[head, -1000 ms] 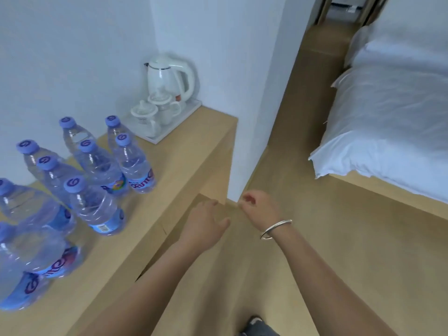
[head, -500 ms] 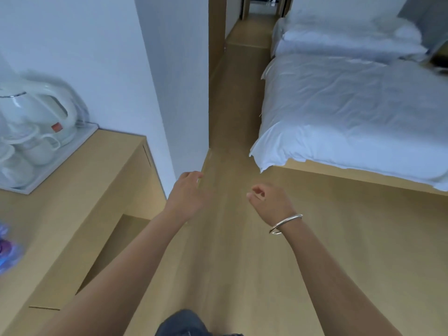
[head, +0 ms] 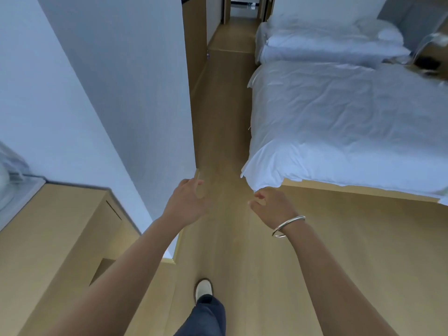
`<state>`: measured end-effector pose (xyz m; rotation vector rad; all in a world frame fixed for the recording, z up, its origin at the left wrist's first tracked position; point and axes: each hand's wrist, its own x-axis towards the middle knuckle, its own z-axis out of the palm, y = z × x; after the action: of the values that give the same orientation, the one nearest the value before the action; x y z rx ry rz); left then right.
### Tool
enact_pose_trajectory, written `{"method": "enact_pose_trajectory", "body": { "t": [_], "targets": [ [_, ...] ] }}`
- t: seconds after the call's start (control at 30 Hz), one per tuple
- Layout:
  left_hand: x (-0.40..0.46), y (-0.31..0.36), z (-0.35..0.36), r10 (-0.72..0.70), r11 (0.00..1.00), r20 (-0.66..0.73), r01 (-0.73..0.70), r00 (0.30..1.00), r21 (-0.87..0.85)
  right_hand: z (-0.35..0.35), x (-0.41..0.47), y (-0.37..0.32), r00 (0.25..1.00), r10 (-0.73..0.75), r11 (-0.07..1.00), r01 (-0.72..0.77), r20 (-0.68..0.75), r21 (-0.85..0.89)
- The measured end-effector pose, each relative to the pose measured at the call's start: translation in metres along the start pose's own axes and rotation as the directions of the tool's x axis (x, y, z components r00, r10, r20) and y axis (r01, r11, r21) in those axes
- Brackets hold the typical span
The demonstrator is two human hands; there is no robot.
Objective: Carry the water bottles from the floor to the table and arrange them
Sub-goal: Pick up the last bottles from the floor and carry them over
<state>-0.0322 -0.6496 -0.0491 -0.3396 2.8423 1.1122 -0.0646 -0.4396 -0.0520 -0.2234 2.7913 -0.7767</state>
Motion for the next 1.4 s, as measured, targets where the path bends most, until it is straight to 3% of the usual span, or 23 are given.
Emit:
{"method": "enact_pose_trajectory", "body": {
  "t": [0.33, 0.83, 1.13, 1.4],
  "targets": [
    [0.198, 0.018, -0.055, 0.051, 0.998, -0.026, -0.050, 0.998, 0.046, -0.040, 0.178, -0.045, 1.000, -0.003, 0.995, 0.004, 0.007, -0.101],
    [0.450, 0.071, -0.039, 0.103, 0.993, 0.021, -0.104, 0.994, 0.062, -0.101, 0.425, -0.022, 0.999, -0.037, 0.995, 0.039, 0.023, -0.095],
    [0.625, 0.125, -0.043, 0.080, 0.996, -0.032, -0.079, 0.996, 0.034, -0.178, 0.614, -0.011, 0.995, -0.098, 0.981, 0.103, 0.036, -0.166],
    [0.750, 0.130, -0.056, 0.013, 1.000, -0.015, -0.013, 1.000, 0.028, -0.186, 0.747, -0.016, 0.988, -0.110, 0.982, 0.125, 0.112, -0.140]
  ]
}}
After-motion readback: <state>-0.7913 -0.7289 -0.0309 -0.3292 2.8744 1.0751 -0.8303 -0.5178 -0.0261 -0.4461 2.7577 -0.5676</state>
